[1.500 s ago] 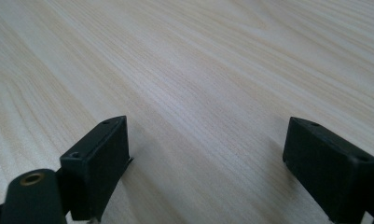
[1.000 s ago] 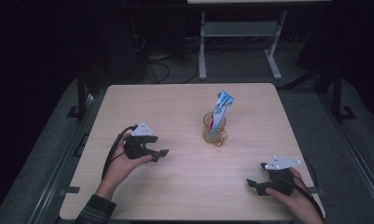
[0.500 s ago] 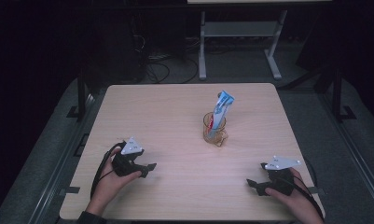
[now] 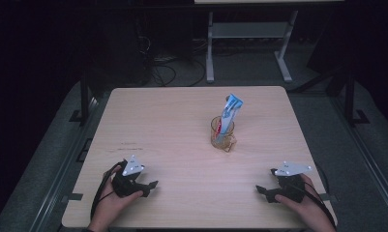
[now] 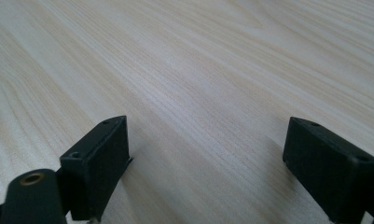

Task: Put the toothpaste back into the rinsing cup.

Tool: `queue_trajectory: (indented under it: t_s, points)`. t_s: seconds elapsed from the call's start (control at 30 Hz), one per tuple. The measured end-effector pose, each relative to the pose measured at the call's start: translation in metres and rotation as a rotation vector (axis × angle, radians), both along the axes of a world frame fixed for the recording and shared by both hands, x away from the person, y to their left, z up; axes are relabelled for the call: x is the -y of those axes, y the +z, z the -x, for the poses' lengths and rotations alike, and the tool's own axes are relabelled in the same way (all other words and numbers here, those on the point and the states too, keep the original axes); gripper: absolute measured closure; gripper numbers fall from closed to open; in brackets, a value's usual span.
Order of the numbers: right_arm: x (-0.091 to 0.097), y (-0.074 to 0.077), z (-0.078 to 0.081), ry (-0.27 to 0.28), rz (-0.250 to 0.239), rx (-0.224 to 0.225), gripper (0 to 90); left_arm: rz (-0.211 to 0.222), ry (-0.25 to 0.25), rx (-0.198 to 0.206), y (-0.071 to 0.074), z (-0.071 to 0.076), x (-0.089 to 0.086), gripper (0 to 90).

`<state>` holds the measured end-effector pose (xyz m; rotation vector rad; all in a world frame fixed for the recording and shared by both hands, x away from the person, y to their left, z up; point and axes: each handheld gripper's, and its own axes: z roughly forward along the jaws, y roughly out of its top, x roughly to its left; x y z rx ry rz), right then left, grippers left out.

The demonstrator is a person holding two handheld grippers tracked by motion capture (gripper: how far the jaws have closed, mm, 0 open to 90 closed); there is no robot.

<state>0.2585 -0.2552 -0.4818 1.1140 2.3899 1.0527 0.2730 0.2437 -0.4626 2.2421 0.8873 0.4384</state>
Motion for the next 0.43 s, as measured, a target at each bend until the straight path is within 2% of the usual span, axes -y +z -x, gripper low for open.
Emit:
queue_trajectory:
  t_s: [0.13,0.33,0.43]
  points:
    - [0.000,0.000,0.000,0.000,-0.001,0.000,13.5,-0.010,0.003,-0.004,-0.005,0.001,-0.003,20.4]
    - [0.000,0.000,0.000,-0.002,-0.001,0.000,13.5,0.067,0.004,-0.007,-0.012,0.001,-0.011,17.3]
    - [0.000,0.000,0.000,-0.001,0.000,0.001,13.5,0.066,0.003,-0.007,-0.013,0.001,-0.011,16.7]
